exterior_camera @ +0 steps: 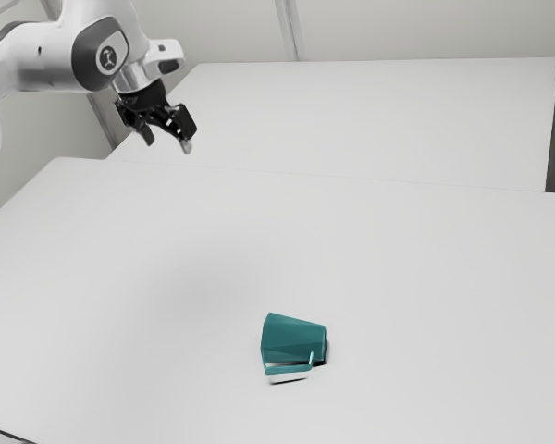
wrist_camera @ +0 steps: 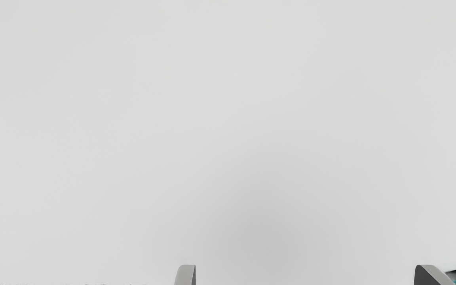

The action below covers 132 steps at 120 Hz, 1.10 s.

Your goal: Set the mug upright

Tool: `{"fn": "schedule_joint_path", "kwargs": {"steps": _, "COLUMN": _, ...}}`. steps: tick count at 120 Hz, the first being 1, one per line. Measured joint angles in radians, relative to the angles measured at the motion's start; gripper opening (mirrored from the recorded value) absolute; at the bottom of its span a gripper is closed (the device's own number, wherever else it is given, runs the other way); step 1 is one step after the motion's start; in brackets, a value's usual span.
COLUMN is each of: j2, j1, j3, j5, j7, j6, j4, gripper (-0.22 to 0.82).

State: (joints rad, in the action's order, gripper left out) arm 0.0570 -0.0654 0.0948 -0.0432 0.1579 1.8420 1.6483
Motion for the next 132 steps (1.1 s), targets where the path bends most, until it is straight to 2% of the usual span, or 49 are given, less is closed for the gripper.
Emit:
{"fn": "schedule_joint_path", "kwargs": {"steps": 16, "j2": -0.010, "j1": -0.064, "j3": 0.009, "j5": -0.006, "j7": 0.024, "j6": -0.047, "j4": 0.016, "gripper": 0.60}}
{"fn": "schedule_joint_path", "kwargs": {"steps": 36, "j2": -0.054, "j1": -0.086, "j3": 0.026, "j5": 0.017, "j7": 0.037, "j6": -0.014, "j4": 0.160, "gripper": 0.60}}
{"fn": "schedule_joint_path", "kwargs": {"steps": 64, "j2": -0.115, "j1": -0.065, "j3": 0.030, "j5": 0.156, "j7": 0.042, "j6": 0.177, "j4": 0.432, "gripper": 0.60}}
{"fn": "schedule_joint_path", "kwargs": {"steps": 102, "j2": -0.297, "j1": -0.045, "j3": 0.031, "j5": 0.364, "j7": 0.045, "j6": 0.462, "j4": 0.771, "gripper": 0.60}}
{"fn": "schedule_joint_path", "kwargs": {"steps": 132, "j2": -0.348, "j1": -0.046, "j3": 0.029, "j5": 0.392, "j7": 0.080, "j6": 0.606, "j4": 0.883, "gripper": 0.60}}
